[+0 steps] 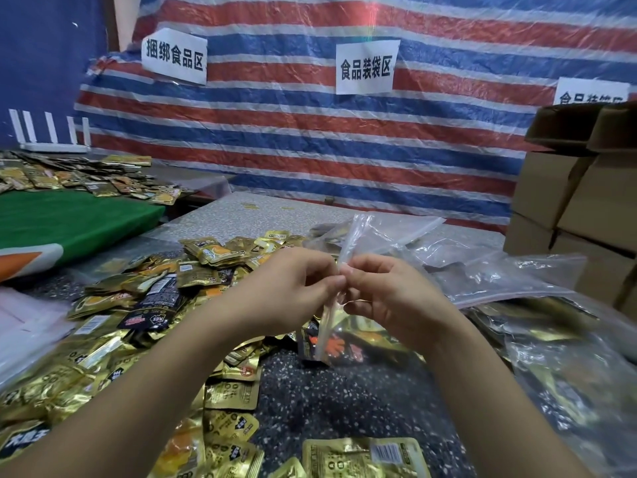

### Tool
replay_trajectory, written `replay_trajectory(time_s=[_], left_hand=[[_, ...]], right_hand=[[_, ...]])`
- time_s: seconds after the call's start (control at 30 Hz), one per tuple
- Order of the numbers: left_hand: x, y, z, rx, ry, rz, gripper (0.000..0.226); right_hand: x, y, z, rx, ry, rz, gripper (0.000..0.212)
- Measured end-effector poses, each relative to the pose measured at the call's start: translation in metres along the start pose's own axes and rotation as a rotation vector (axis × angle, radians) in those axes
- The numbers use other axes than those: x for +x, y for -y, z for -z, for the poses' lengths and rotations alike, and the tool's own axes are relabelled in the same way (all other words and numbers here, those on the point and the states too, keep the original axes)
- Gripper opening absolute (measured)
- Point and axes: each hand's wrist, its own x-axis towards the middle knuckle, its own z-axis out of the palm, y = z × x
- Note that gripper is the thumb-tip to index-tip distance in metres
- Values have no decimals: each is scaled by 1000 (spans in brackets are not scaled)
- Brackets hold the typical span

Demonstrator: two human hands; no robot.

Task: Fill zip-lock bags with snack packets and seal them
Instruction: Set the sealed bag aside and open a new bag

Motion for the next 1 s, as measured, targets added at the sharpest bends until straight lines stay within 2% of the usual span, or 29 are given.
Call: replay_trajectory(time_s=[0.17, 0.33, 0.43, 0.53, 0.67, 0.73, 0.8, 0.83, 0.9, 0.97, 1.0], left_hand=[[2, -3, -1, -217, -110, 34, 27], [3, -5, -2, -259, -227, 93, 31], [4, 3, 13, -316, -394, 209, 34], [4, 8, 30, -293, -532, 264, 30], [4, 4, 26, -32, -435, 268, 21], [1, -3, 22, 123, -414, 155, 16], [-6, -17, 19, 195, -430, -36, 15], [-11, -25, 18, 212, -390, -107, 18], [-18, -40, 15, 290, -231, -163, 43], [-22, -45, 8, 506, -140, -177, 66], [-23, -46, 4, 605, -124, -182, 67]], right_hand=[[1, 3, -4, 5, -54, 64, 15], [3, 4, -7, -72, -167, 86, 15], [3, 10, 6, -14, -300, 38, 19], [2, 15, 23, -76, -455, 39, 30], [6, 10, 21, -281, -537, 70, 19], [8, 6, 16, -338, -578, 94, 17], [9, 4, 13, -330, -602, 116, 21], [9, 4, 11, -320, -609, 127, 24], [8, 3, 9, -309, -625, 154, 36], [8, 3, 7, -299, -636, 164, 47], [8, 4, 6, -284, -636, 160, 47]])
